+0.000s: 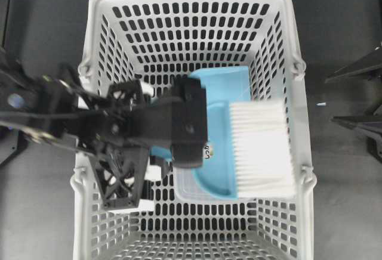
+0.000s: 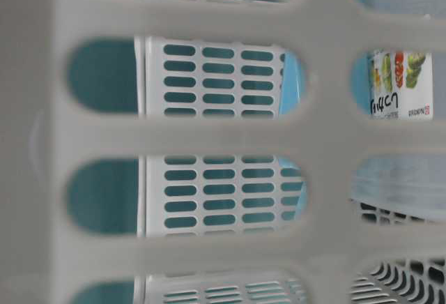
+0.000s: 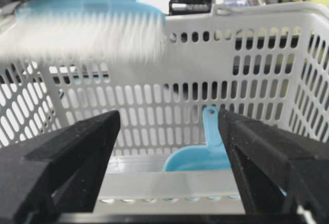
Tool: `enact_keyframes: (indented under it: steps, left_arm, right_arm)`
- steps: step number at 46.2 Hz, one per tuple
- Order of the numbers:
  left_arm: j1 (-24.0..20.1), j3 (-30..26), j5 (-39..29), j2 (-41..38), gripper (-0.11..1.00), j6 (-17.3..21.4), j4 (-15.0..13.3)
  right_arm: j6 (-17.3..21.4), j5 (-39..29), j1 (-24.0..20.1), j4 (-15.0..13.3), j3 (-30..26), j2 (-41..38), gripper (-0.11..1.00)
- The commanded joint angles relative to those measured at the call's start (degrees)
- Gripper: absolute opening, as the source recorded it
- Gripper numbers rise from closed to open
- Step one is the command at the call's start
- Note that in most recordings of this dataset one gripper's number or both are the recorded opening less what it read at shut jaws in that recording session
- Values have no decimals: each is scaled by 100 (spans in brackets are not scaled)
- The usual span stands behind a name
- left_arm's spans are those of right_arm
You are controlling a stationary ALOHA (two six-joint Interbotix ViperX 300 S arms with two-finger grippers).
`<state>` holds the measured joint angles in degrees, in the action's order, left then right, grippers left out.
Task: Pick up the hand brush from the shopping basket with the left arm.
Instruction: 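Lift the gripped brush upward out of the basket with the left gripper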
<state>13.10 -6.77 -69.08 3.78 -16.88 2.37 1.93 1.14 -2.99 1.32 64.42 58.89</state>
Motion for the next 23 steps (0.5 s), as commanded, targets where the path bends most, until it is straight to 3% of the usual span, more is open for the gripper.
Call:
enact_keyframes:
  steps: [1,23]
  left_arm:
    - [44,-316,-44,123,23,18,18]
    - [44,-325,-158,62,23,149,18]
  right_arm:
    - [9,53,-9,26,-53,-26,74]
    - [9,53,-9,26,-44,-26,74]
